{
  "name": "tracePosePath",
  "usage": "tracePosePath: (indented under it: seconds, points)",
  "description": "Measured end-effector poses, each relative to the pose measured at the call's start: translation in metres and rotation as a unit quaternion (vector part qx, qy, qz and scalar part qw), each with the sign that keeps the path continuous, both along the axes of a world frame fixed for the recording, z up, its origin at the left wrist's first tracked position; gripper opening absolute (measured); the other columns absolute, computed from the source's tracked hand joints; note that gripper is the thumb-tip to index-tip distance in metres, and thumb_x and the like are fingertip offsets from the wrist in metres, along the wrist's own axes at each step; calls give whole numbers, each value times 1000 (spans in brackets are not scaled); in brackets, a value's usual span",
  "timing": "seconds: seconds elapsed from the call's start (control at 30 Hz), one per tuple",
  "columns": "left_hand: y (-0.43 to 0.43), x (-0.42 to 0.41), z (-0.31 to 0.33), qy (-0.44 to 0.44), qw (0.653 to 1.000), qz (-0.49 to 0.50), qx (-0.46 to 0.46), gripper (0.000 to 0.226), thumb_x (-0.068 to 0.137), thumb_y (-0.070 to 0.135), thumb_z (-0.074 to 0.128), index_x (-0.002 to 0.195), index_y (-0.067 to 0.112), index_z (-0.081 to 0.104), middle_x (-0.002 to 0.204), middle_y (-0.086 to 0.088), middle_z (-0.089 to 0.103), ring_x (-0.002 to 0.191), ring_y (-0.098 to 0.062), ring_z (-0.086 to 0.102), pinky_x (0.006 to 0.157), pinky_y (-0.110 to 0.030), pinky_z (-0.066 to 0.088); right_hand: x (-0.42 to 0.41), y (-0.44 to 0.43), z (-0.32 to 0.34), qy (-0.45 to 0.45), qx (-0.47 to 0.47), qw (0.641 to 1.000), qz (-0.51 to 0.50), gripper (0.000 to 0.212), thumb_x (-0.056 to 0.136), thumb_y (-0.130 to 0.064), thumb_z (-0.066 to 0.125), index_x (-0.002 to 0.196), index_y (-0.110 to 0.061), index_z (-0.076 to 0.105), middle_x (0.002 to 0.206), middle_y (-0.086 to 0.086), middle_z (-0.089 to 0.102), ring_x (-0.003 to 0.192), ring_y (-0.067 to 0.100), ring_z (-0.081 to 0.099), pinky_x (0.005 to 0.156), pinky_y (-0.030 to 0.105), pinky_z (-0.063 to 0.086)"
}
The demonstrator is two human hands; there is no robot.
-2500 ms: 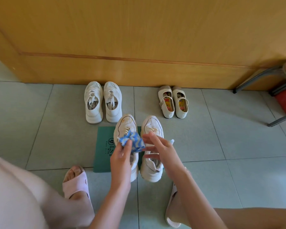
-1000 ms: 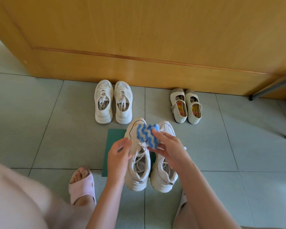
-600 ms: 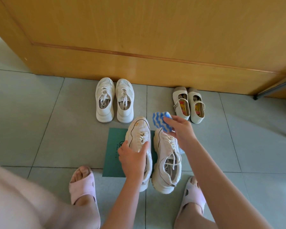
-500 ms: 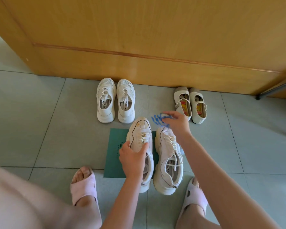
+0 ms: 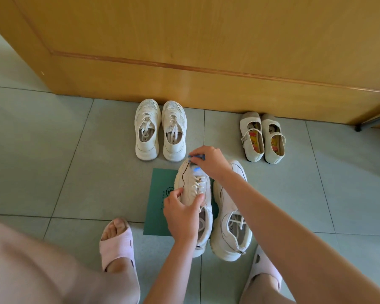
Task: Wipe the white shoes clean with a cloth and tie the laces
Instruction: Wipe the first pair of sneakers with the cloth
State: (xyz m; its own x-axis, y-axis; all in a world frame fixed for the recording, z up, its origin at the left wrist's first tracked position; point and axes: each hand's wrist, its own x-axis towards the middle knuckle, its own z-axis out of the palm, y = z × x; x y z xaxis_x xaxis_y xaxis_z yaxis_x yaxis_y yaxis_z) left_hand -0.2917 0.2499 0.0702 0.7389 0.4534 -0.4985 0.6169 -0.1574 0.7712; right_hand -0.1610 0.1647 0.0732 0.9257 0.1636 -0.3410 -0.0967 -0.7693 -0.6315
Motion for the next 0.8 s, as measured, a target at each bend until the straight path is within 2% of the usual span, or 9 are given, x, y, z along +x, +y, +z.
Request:
tracePosePath:
  seconds: [0.13,0.23,0.33,0.37,0.43,0.53,0.6,0.67,0.8]
  points:
    - [1,1,-2,-3,1000,4,4,55,69,41,76,117,21,57,116,1,53,107,-19,52,83,-33,45,-12,-3,-10,-63,-1,998,12,25,88,-5,59,111,-8,69,117,7,65,113,22,55,91,18,40]
    - [3,3,-4,7,1000,13,-3,52,69,41,77,114,24,58,112,2,53,103,-20,55,87,-40,50,-28,-9,-15,-92,42,994,-45,25,88,-1,59,111,-2,68,109,14,67,103,25,61,79,0,37]
    - [5,3,-5,6,1000,16,-10,50,71,38,78,115,24,59,111,2,52,102,-20,56,87,-39,50,-43,-15,-16,-48,71,987,-135,29,91,-6,57,119,-5,64,114,10,67,103,20,63,79,6,41]
    - [5,3,-5,6,1000,16,-11,50,71,37,78,114,24,59,110,2,52,102,-20,56,87,-39,50,-47,-16,-16,-42,50,988,-137,29,92,-9,56,120,-7,64,115,9,67,100,17,63,80,10,42]
    - [5,3,-4,5,1000,18,-16,49,70,37,78,113,24,59,108,3,53,100,-19,56,87,-39,50,-49,-19,-13,-20,14,991,-128,28,93,-11,55,119,-8,64,110,7,68,79,8,61,67,5,41]
    - [5,2,-4,-4,1000,12,-14,49,71,39,76,113,24,58,106,4,54,98,-18,56,83,-35,49,-34,-20,8,-34,41,989,-134,24,92,-7,55,113,-5,67,102,6,67,65,3,53,51,2,39]
    - [5,1,-4,-13,1000,6,-11,50,71,40,76,114,22,58,106,3,55,98,-17,55,81,-33,47,-15,-13,20,-74,104,977,-169,23,91,-3,55,112,-1,66,103,6,67,68,3,59,57,1,45]
    - [5,0,-4,-19,1000,2,-10,51,71,40,76,114,20,58,107,2,55,98,-17,55,81,-32,47,3,0,20,-79,109,975,-174,21,91,-4,56,109,0,67,102,8,69,75,10,64,68,12,53]
    - [6,1,-4,-22,1000,1,-8,49,71,39,76,113,19,58,105,2,54,99,-17,54,81,-31,46,6,31,-7,-31,-119,992,-41,19,95,-11,48,97,-1,65,100,8,65,98,23,58,89,33,47]
